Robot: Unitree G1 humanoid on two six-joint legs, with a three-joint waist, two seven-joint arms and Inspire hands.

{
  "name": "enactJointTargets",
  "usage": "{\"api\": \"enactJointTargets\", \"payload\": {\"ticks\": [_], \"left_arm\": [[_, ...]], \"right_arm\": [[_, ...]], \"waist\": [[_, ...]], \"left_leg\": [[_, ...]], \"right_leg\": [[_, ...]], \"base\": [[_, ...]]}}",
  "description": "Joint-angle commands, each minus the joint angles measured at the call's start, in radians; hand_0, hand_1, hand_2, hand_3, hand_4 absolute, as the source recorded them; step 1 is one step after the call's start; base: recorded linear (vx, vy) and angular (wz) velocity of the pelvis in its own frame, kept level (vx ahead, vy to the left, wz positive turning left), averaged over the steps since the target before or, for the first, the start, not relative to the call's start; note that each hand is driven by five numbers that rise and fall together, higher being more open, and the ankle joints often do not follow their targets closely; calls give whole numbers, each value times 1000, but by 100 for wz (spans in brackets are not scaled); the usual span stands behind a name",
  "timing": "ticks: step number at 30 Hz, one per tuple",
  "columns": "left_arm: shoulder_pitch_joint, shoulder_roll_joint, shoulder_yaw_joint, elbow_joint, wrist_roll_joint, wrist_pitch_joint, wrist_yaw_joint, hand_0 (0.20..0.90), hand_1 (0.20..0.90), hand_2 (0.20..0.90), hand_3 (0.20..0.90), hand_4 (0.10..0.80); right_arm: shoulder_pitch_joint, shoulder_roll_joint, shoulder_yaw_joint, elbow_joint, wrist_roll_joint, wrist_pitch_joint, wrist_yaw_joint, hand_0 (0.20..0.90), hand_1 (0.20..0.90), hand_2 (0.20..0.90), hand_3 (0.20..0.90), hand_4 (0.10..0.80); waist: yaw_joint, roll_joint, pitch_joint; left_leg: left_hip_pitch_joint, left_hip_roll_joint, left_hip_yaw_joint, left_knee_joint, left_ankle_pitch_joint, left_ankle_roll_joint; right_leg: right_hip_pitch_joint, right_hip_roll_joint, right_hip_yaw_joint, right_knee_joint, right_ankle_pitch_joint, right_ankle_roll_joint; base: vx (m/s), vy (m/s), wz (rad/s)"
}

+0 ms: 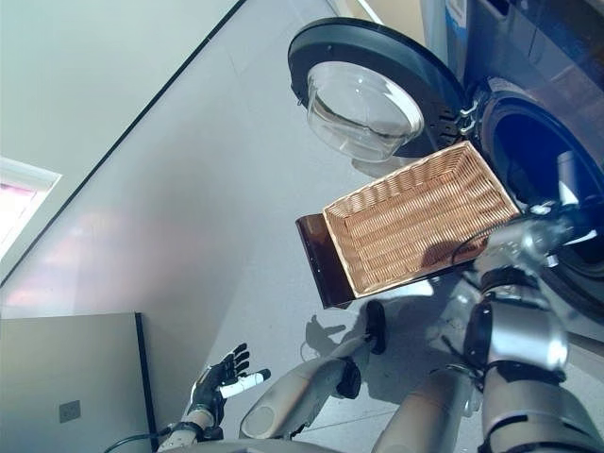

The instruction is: Pick up the clothes and place them into the washing machine

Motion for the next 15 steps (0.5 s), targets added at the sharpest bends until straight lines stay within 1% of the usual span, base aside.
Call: {"api": "enactJointTargets", "payload": {"ticks": [1,4,5,6,8,10,11,12,14,15], "left_arm": [[-39,14,29,65,-4,-18,14,900,900,900,900,800],[-37,18,34,89,5,-9,13,900,900,900,900,800],[-36,19,36,98,9,-8,14,900,900,900,900,800],[-38,18,35,105,12,-6,12,900,900,900,900,800],[-42,21,39,116,21,-5,14,900,900,900,900,800],[-47,23,49,119,24,-6,14,900,900,900,900,800],[-54,23,59,118,24,-8,17,900,900,900,900,800],[-53,24,60,117,25,-8,17,900,900,900,900,800],[-62,28,78,126,38,-7,26,900,900,900,900,800],[-64,28,84,121,40,-7,27,900,900,900,900,800]], "right_arm": [[24,-8,21,-64,-19,-44,27,900,900,900,900,800],[41,25,10,-69,8,-48,44,900,900,900,900,800],[52,42,5,-75,20,-51,51,900,900,900,900,800],[58,54,9,-70,21,-50,55,900,900,900,900,800],[71,77,14,-65,28,-46,71,900,900,900,900,800],[89,105,31,-55,25,-41,80,900,900,900,900,800],[114,133,40,-54,25,-38,93,900,900,900,900,800],[116,136,40,-56,25,-39,93,900,900,900,900,800],[147,161,56,-59,18,-29,114,900,900,900,900,800],[165,172,69,-58,11,-26,122,900,900,900,900,800]], "waist": [[16,-20,-9],[19,-44,-1],[17,-56,4],[20,-62,6],[21,-80,11],[21,-96,14],[22,-114,16],[21,-115,17],[21,-136,17],[22,-149,17]], "left_leg": [[-31,4,-22,135,-107,-55],[-41,6,-26,145,-107,-54],[-41,4,-28,153,-119,-54],[-46,6,-27,152,-110,-52],[-44,6,-30,159,-122,-52],[-45,10,-30,164,-122,-52],[-42,14,-34,165,-123,-52],[-41,13,-35,165,-123,-52],[-37,20,-38,165,-116,-52],[-28,21,-39,168,-126,-53]], "right_leg": [[47,22,-64,-156,160,-111],[49,23,-74,-153,163,-114],[51,22,-76,-144,151,-113],[50,25,-77,-149,162,-115],[56,25,-78,-147,151,-115],[61,27,-80,-148,152,-117],[69,29,-85,-150,152,-118],[71,29,-86,-151,152,-118],[80,33,-91,-160,164,-120],[91,33,-94,-159,154,-119]], "base": [[-37,-31,18],[-11,-11,18],[-9,-6,11],[1,-3,7],[13,4,10],[12,6,5],[0,0,0],[0,0,0],[15,-13,-2],[59,-39,1]]}}
